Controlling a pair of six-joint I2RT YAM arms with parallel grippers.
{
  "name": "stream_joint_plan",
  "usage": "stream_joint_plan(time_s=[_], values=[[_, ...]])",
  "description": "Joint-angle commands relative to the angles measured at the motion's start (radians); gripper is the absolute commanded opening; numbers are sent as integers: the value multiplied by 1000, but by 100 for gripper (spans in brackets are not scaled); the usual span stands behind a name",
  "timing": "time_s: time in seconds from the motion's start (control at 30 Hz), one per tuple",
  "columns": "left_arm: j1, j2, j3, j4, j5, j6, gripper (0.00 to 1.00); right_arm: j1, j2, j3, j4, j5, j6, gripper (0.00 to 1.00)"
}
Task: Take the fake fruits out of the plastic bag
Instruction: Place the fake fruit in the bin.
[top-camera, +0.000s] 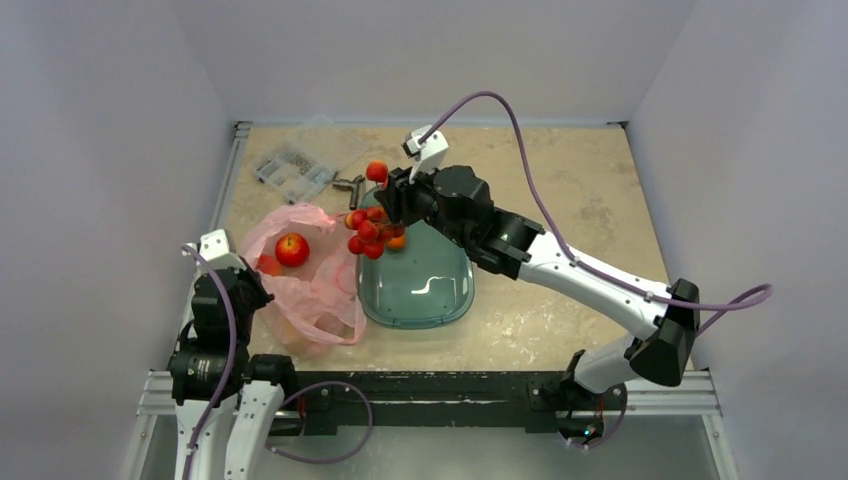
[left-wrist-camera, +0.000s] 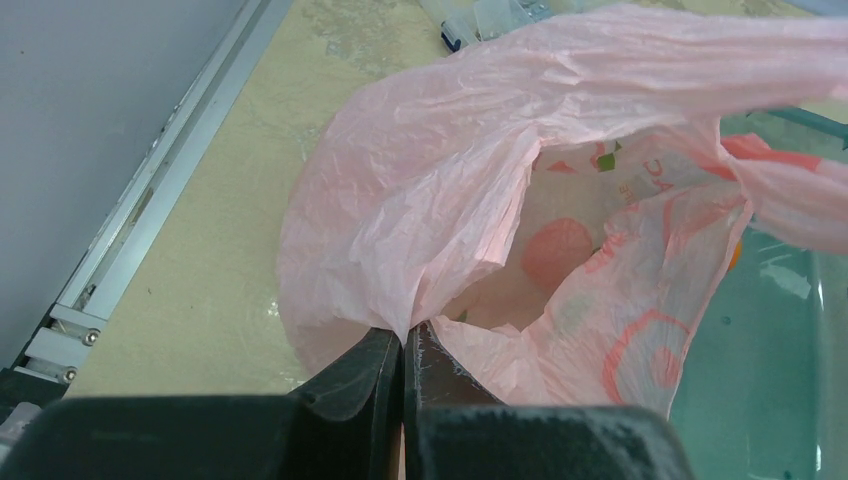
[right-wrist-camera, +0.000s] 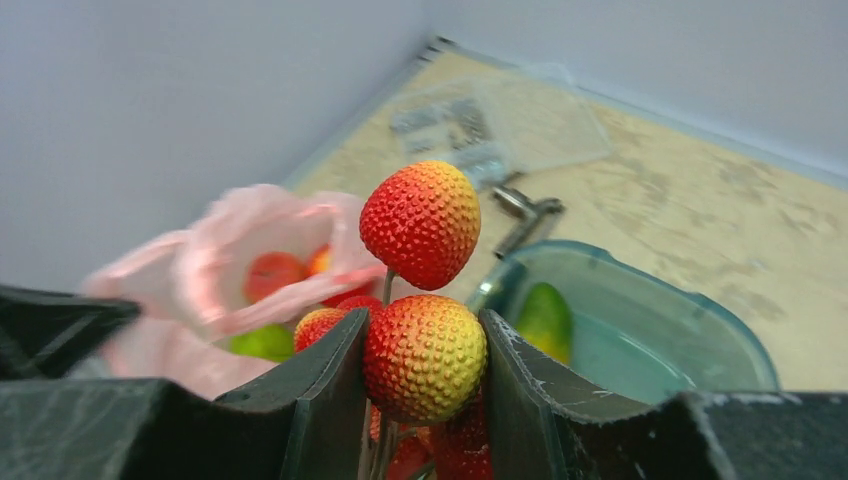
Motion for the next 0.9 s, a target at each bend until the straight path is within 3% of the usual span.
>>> stream_joint_plan(time_s=[0.0, 0.33, 0.5, 0.7, 0.87], values=[[-5, 2, 20, 19, -9, -12, 0, -57, 47, -44, 47, 122, -69, 0], [-5, 10, 20, 19, -1, -10, 0, -151, 284, 30, 78, 244, -69, 0], [-5, 16, 20, 21, 5, -9, 0, -153, 371, 38, 55, 279, -56, 15], [-5, 22, 19, 24, 14, -9, 0, -153, 383, -28, 54, 256, -35, 42], [-5, 22, 19, 25, 19, -8, 0, -153, 351, -43, 38, 227, -37, 54]])
